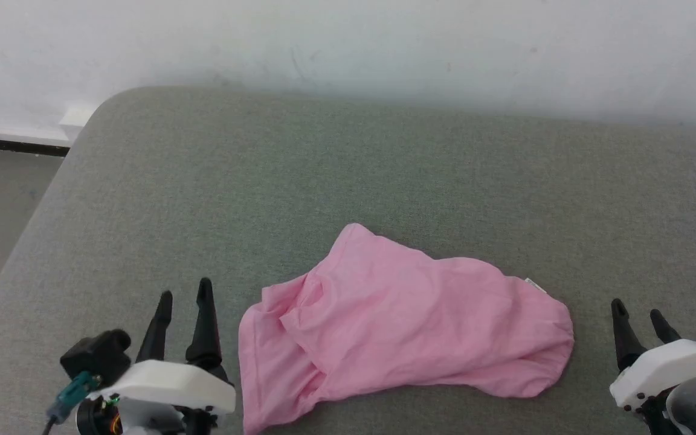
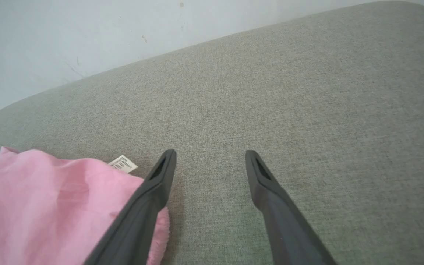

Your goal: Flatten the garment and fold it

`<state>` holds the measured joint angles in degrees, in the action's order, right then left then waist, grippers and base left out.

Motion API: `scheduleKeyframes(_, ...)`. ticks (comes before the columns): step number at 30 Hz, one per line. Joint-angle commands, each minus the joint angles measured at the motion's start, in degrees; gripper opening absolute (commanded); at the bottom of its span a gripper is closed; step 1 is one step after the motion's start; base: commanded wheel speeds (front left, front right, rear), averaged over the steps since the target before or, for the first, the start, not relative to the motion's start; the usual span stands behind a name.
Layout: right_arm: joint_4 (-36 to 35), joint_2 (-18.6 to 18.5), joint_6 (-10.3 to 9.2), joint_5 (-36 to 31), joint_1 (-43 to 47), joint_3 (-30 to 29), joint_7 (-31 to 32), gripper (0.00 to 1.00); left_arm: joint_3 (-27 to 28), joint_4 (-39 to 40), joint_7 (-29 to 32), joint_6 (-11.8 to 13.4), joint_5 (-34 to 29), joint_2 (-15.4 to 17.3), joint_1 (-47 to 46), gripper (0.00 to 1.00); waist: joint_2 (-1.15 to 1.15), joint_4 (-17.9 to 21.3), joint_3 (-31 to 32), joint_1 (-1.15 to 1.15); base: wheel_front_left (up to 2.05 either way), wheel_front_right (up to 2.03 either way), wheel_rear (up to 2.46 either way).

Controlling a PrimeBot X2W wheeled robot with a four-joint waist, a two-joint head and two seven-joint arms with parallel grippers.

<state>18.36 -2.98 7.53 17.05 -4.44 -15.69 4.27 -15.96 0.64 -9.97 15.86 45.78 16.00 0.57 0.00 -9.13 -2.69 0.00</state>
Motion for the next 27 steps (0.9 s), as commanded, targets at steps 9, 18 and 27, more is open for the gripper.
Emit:
scheduleKeyframes(9,-8.12,0.10,-0.04,-3.71,2.39,5.05,8.30,1.00,0.65,0.89,-5.00,-2.77,-23.18,-2.15,-3.92,1.00,0.00,1.38,-1.20,0.00,0.00,0.00,0.00)
scheduleKeyframes(18,-6.10,0.10,-0.04,-9.32,-2.77,10.83,25.01,1.00,4.63,1.52,-5.02,-5.69,-30.57,-8.37,-1.76,1.00,0.00,1.38,-2.60,0.00,0.00,0.00,0.00)
scheduleKeyframes(27,-0.78,-1.99,-0.04,-8.48,-6.55,14.30,28.07,0.00,7.34,-0.55,-5.02,-9.17,-32.22,-11.45,-2.22,1.00,0.00,0.28,-3.97,0.00,0.00,0.00,0.00)
